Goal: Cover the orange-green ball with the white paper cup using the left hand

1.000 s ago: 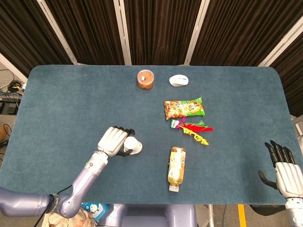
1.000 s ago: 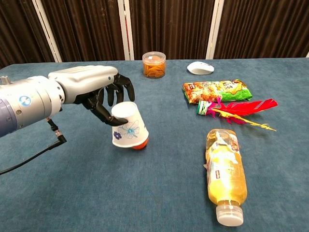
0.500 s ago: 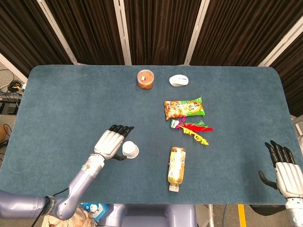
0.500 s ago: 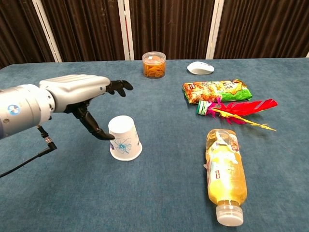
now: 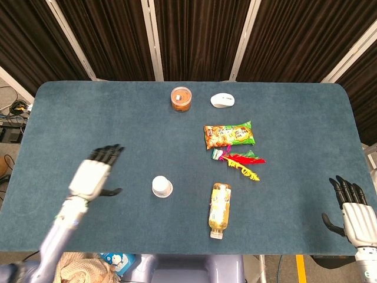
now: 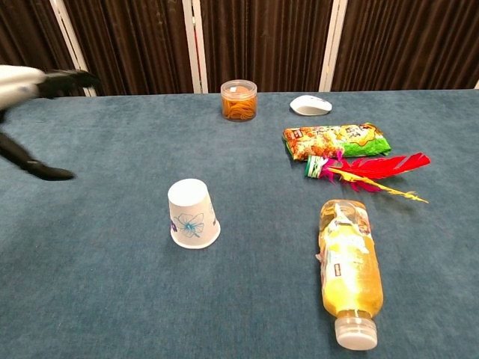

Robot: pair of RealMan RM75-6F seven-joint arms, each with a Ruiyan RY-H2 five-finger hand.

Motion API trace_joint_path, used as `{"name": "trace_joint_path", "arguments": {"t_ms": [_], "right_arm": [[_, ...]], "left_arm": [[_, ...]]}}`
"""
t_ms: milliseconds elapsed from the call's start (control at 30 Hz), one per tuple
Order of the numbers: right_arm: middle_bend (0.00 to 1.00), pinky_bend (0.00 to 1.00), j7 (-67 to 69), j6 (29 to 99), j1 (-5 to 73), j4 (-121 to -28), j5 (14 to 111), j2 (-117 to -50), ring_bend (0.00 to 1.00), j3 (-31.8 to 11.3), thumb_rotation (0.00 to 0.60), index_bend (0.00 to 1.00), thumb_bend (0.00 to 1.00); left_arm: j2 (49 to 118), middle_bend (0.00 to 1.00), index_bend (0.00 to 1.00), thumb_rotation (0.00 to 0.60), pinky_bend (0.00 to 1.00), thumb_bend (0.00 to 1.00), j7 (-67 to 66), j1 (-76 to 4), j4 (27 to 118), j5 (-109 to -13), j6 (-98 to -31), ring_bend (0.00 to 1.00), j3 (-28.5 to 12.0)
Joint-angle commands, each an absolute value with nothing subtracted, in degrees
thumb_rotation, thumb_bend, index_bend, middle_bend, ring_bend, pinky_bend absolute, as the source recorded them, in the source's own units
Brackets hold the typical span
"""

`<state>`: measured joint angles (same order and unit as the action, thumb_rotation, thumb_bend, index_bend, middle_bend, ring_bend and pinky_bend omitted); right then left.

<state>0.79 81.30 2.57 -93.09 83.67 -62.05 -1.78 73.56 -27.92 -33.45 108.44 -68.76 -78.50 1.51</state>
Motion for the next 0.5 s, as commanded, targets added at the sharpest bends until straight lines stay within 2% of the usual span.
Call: {"name": "trace_joint_path", "arguments": {"t_ms": [33,267,500], "right_arm": [[0.00,0.03,0.58,81.49,2.53,-93.07,83.76,-62.09,0.00,-1.79,0.600,0.00,0.35],[0.00,0.03,0.06,82.62,2.17,-93.05,84.84,-62.16,0.00,-1.54,0.600,0.00,0.35],[0.00,0.03,-0.05,83.12,2.01,-92.92,85.47,-62.24,0.00,-1.36,0.600,0.00,0.35]], "left_arm": [[68.31,0.01,0.01,0.600,0.08,0.08,-22.96,-27.50,108.44,-74.61,-84.20,0.02,5.89],[64.54,0.00,0.00,0.600,0.03,0.08,-13.93,-19.06,103.93,-81.90,-90.32,0.00,10.94],[64.68,0.00,0.00,0.600,0.03,0.08,-9.49,-13.88,99.17,-83.46,-93.25,0.00,12.00]]}}
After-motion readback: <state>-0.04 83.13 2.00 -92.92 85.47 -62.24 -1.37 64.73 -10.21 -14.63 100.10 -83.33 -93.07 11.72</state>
